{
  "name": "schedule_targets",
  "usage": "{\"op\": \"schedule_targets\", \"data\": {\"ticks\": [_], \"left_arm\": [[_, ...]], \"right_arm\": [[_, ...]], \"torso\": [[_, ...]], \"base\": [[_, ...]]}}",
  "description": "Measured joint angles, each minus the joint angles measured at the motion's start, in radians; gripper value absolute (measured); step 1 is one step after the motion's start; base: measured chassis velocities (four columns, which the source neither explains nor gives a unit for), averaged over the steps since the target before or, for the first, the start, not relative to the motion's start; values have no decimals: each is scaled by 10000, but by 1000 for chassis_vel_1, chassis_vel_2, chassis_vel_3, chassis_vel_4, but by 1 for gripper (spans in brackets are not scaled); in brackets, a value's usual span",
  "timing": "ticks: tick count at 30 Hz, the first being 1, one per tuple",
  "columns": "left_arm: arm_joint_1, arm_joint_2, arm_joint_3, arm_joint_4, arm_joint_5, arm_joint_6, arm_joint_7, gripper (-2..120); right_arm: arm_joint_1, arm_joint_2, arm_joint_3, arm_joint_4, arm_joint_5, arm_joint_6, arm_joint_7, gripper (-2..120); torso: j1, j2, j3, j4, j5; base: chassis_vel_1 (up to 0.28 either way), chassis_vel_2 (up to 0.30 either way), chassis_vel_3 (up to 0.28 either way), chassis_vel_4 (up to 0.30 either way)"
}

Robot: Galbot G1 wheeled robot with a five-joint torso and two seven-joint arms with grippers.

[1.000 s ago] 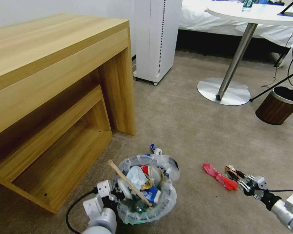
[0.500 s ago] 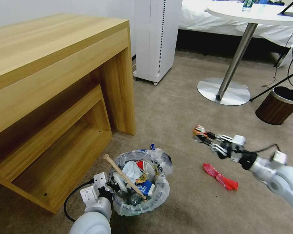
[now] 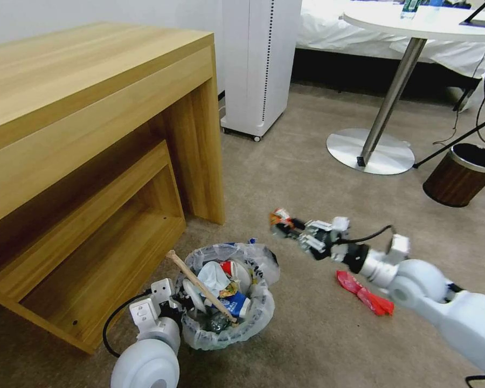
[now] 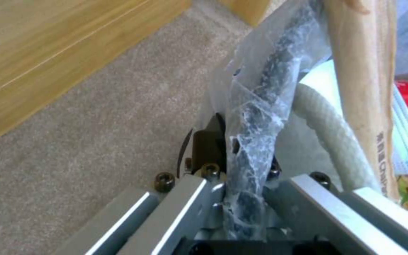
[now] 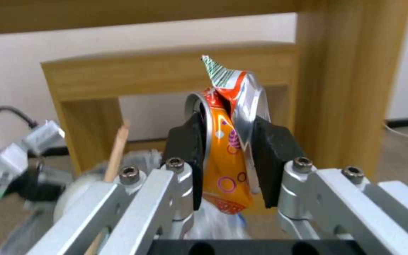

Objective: Pick up the trash bin and place the garbage on the floor into it.

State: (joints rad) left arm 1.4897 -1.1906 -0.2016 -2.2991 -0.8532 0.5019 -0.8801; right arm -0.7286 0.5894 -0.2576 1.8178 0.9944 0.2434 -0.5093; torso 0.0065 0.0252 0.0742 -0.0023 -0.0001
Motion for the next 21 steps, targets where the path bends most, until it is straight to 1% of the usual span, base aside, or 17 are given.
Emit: {"op": "schedule_targets", "data": {"ticks": [1, 2, 4, 6, 7, 9, 10, 13, 18, 20, 21], "left_arm": [[48, -13, -25, -7, 64, 9, 8, 0], [48, -13, -25, -7, 64, 9, 8, 0], [135, -26, -121, -7, 177, 26, 13, 0], [142, -25, -147, -7, 184, 26, 13, 0], [164, -12, -237, -8, 188, 23, 17, 0], [207, -24, -299, -8, 195, 19, 24, 0], [207, -24, -299, -8, 195, 19, 24, 0], [331, -169, -315, -3, 400, 17, 80, 0], [423, -309, -301, 12, 580, 29, 131, 0], [509, -479, -254, 39, 767, 60, 174, 0], [509, -479, -254, 39, 767, 60, 174, 0]], "right_arm": [[368, 203, -416, -107, 9, 0, 49, 21], [368, 203, -416, -107, 9, 0, 49, 21], [957, 695, -1272, -359, 12, -30, 224, 21], [1053, 797, -1454, -397, 22, -36, 297, 21], [1239, 1060, -2012, -478, 77, -69, 518, 21], [1331, 1301, -2485, -571, 62, -72, 642, 21], [1331, 1301, -2485, -571, 62, -72, 642, 21], [1400, 1666, -3089, -657, -64, -72, 796, 21], [1421, 1789, -3467, -608, -37, -97, 973, 21], [1438, 1946, -3995, -666, -116, -102, 1096, 21], [1438, 1946, -3995, -666, -116, -102, 1096, 21]], "torso": [[0, 0, -1, 3, -2], [0, 0, -1, 3, -2], [0, -1, 1, 4, 1], [1, 0, 0, 5, 1], [0, 0, 0, 3, -1], [0, 0, 0, 2, 1], [0, 0, 0, 2, 1], [-1, 0, 0, 3, 1], [-1, 0, -1, 2, 0], [-1, 0, -1, 1, 0], [-1, 0, -1, 1, 0]], "base": [[0, 0, 0, 0], [0, 0, 0, 0], [0, 0, 0, 0], [0, 0, 0, 0], [0, 0, 0, 0], [0, 0, 0, 0], [0, 0, 0, 0], [0, 0, 0, 0], [0, 0, 0, 0], [0, 0, 0, 0], [0, 0, 0, 0]]}}
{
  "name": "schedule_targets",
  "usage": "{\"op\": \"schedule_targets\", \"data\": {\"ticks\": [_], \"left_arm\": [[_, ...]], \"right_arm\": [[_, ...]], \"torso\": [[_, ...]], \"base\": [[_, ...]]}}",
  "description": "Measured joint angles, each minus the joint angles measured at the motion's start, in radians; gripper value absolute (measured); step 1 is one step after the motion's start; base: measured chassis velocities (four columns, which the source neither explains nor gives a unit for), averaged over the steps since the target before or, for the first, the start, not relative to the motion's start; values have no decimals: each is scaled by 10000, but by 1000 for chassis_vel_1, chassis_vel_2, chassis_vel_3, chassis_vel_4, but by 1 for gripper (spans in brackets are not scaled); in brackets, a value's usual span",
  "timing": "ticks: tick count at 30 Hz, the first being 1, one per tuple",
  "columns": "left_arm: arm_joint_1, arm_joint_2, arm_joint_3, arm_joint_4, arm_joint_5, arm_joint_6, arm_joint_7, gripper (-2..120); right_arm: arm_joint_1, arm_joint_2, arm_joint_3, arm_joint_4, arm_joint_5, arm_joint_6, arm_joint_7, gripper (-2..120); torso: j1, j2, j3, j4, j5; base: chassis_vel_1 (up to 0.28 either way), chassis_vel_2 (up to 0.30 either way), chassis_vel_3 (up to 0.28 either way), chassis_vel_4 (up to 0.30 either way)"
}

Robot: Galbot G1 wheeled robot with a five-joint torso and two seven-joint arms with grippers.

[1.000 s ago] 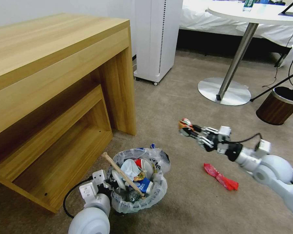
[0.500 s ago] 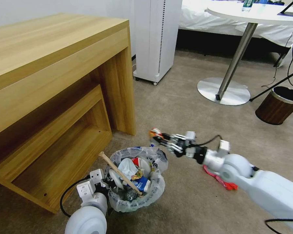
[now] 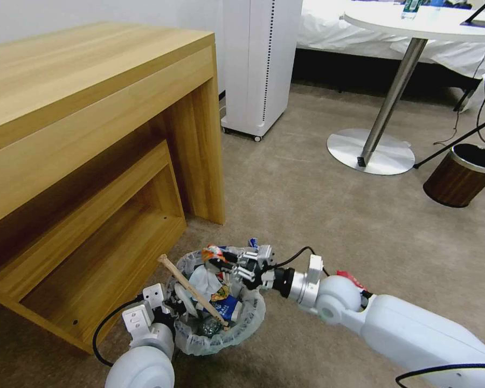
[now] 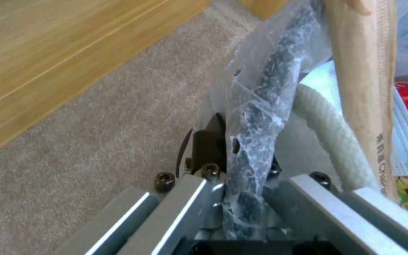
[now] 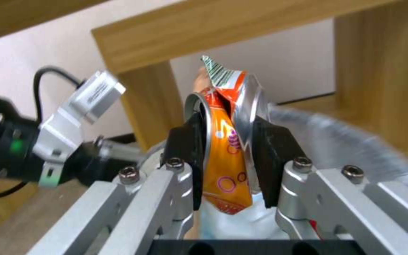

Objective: Pick up the trash bin and place the garbage on the floor into it.

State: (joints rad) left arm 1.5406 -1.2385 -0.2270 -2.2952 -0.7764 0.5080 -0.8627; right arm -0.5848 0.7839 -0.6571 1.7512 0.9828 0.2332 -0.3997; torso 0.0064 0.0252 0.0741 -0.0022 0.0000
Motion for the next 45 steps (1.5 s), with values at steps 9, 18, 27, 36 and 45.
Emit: {"op": "schedule_targets", "data": {"ticks": [9, 18, 27, 36, 45], "left_arm": [[121, -364, 71, 73, 316, 69, 50, 0], [247, -592, 113, 111, 565, 99, 140, 0], [364, -756, 120, 155, 824, 128, 203, 0], [610, -902, 99, 147, 1233, 144, 363, 0], [879, -1374, 137, 92, 1905, 242, 681, 0]], "right_arm": [[-84, 40, -128, 69, -77, -10, 68, 21], [-802, -262, 292, 167, -417, 109, -48, 21], [-1090, -408, 682, 189, -656, 124, -404, 39], [-1188, -457, 885, 211, -732, -1, -612, 67], [-1369, -618, 1737, 523, -729, 1, -330, 98]], "torso": [[0, 0, 0, 1, 0], [0, 0, 0, -1, 2], [0, 0, 0, 0, 2], [0, 0, 0, 1, 2], [0, 0, 0, 1, 1]], "base": [[0, 0, 0, 0], [0, 0, 0, 0], [0, 0, 0, 0], [0, 0, 0, 0], [0, 0, 0, 0]]}}
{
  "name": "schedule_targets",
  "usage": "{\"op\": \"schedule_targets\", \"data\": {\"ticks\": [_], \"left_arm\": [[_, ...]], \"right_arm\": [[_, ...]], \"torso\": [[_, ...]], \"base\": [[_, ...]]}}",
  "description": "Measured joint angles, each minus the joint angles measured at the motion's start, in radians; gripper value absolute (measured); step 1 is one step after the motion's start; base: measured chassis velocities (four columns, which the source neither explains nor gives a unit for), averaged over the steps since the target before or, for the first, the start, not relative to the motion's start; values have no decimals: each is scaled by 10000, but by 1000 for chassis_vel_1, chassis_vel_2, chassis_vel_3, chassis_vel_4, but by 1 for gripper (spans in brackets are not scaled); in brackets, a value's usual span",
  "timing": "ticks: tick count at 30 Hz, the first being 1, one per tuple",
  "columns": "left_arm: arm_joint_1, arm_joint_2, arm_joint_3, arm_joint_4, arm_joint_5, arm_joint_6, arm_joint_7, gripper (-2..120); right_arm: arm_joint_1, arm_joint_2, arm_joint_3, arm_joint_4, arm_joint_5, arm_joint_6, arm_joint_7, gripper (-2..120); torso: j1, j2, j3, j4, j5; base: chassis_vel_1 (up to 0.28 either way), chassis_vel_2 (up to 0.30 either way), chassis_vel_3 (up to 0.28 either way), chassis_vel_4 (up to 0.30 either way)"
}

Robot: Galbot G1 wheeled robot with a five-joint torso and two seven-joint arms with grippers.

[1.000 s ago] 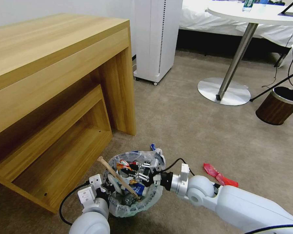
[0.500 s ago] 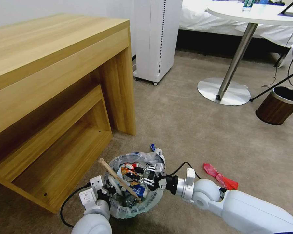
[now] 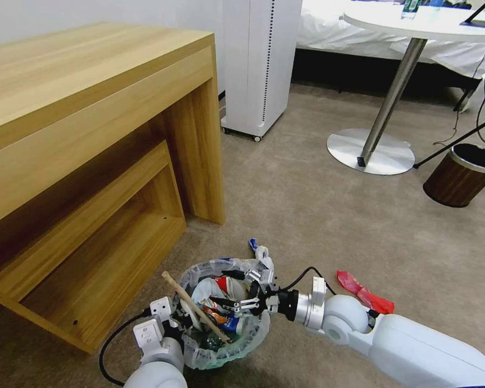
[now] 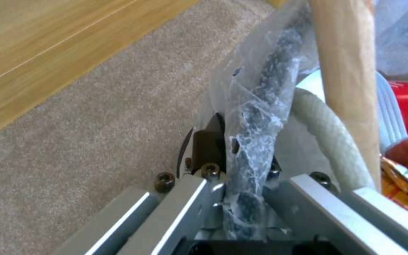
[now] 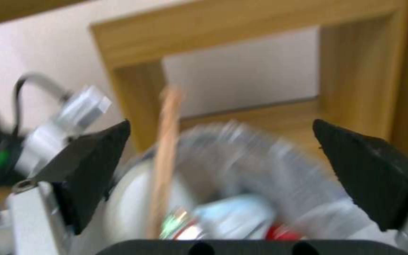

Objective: Pick up the trash bin and place the garbage on the floor into it.

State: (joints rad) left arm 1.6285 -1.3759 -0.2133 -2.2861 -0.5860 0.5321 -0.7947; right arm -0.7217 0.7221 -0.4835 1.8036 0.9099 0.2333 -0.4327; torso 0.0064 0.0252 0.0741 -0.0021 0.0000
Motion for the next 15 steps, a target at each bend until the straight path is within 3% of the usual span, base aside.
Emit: {"op": "schedule_targets", "data": {"ticks": [7, 12, 15], "left_arm": [[-53, -399, -350, -241, 241, 126, 308, 0], [-126, -547, -459, -268, 294, 248, 388, 0], [-137, -721, -537, -248, 479, 363, 516, 0]], "right_arm": [[-756, -341, 2705, 579, 270, -269, 503, 100], [-1103, -418, 3538, 615, 58, -422, 953, 100], [-1597, -304, 4571, 488, -470, -879, 1938, 100]], "torso": [[0, 0, 0, -1, 0], [0, 0, 0, 0, 1], [0, 0, 0, -1, 0]], "base": [[0, 0, 0, 0], [0, 0, 0, 0], [0, 0, 0, 0]]}}
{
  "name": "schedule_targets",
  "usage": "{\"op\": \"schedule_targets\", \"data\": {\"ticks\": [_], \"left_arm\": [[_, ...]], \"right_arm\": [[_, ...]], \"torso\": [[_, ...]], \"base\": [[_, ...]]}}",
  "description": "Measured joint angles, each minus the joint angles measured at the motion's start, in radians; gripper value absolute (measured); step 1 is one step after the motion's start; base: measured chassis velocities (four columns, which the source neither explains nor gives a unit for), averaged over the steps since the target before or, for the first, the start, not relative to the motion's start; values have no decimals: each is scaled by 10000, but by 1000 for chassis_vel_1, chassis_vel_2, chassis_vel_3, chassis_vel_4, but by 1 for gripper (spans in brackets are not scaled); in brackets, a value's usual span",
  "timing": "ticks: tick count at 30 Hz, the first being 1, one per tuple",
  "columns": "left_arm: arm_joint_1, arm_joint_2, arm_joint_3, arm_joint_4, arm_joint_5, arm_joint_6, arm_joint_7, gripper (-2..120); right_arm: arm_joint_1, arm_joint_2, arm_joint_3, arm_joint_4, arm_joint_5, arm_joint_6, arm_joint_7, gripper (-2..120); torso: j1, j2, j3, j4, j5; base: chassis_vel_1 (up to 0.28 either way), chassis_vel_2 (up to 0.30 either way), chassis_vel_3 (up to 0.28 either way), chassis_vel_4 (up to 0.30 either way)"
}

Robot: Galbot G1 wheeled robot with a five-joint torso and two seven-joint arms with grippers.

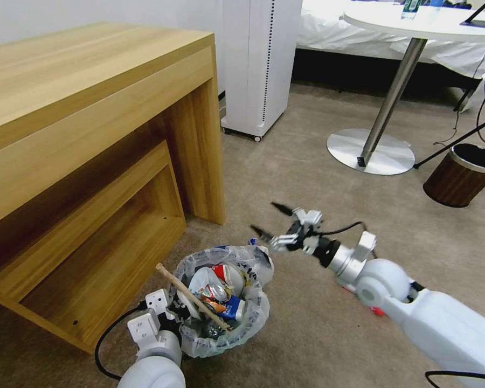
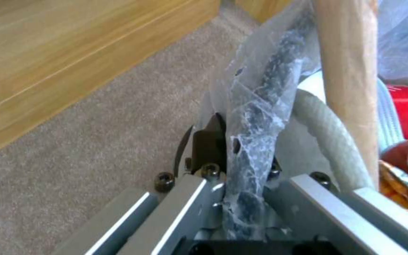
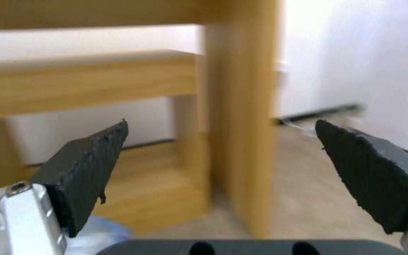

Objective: Pick up the trash bin and place the garbage on the floor into it.

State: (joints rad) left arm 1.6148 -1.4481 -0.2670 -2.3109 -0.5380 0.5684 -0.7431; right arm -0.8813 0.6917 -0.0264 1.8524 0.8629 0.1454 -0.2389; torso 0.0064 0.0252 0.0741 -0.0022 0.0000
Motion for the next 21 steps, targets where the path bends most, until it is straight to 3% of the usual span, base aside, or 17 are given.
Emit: {"op": "schedule_targets", "data": {"ticks": [8, 14, 16, 21], "left_arm": [[112, -382, -325, -66, 303, -35, 327, 0], [178, -475, -456, -185, 423, 64, 440, 0], [280, -530, -447, -269, 397, 238, 388, 0], [302, -671, -446, -356, 299, 421, 257, 0]], "right_arm": [[-1070, 1083, 1520, -392, -1257, -1067, 1810, 100], [-1510, 1494, 2205, -594, -1801, -1667, 2308, 100], [-1723, 1773, 2658, -674, -1892, -2251, 2858, 100], [-1814, 2039, 3162, -1012, -2005, -2449, 2936, 100]], "torso": [[0, 0, 0, 2, 1], [0, 0, 0, 0, 2], [0, 0, 0, 1, 0], [0, 0, 0, 1, 0]], "base": [[0, 0, 0, 0], [0, 0, 0, 0], [0, 0, 0, 0], [0, 0, 0, 0]]}}
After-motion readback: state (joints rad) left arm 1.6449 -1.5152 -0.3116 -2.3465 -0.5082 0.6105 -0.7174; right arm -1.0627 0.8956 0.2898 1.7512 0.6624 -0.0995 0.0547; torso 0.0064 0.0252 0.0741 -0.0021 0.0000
